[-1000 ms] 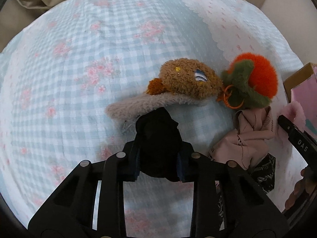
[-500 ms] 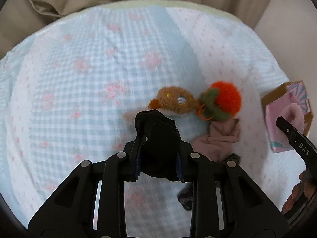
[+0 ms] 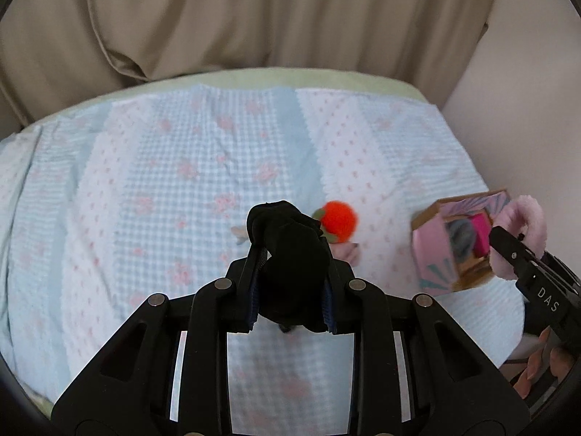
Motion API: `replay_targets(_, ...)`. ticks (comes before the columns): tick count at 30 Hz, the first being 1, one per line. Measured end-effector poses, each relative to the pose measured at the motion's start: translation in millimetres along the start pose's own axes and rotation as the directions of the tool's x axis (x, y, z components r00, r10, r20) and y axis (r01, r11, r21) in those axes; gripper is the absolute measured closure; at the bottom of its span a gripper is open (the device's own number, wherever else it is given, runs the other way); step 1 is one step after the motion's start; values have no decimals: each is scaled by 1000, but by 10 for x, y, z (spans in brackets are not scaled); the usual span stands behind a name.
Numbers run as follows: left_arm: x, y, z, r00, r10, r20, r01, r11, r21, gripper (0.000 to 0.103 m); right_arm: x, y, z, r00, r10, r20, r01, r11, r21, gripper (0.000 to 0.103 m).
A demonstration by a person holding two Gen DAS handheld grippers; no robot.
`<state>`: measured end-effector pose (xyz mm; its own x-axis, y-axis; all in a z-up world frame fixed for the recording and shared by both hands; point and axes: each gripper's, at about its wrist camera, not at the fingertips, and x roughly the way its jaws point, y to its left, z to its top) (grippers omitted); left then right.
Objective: Organize soft objects
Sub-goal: 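Carry both scrunchies to the cardboard box and release them inside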
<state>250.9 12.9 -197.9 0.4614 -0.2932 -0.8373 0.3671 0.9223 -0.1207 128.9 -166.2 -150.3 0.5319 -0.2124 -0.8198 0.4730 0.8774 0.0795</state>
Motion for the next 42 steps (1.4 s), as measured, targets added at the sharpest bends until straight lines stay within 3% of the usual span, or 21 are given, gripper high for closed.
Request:
replay_targets(9, -630, -785, -66, 998, 12, 62, -9, 999, -49, 79, -680, -455, 282, 995, 95, 15, -93, 990, -105, 58)
replay_targets(21, -526, -2235, -69, 997, -31, 78, 32, 999, -15, 79, -943, -1559, 463, 993, 106, 49, -97, 984, -149, 58)
replay_targets(32, 332, -3442, -107, 991, -112, -70, 114, 993, 24, 79, -462, -2607, 690, 998, 23, -53, -31, 989, -142, 58)
replay_targets(42, 1418, -3978, -188, 968, -93, -232, 113, 991, 71, 79, 569, -3068, 872, 973, 6, -231, -34, 992, -120, 58)
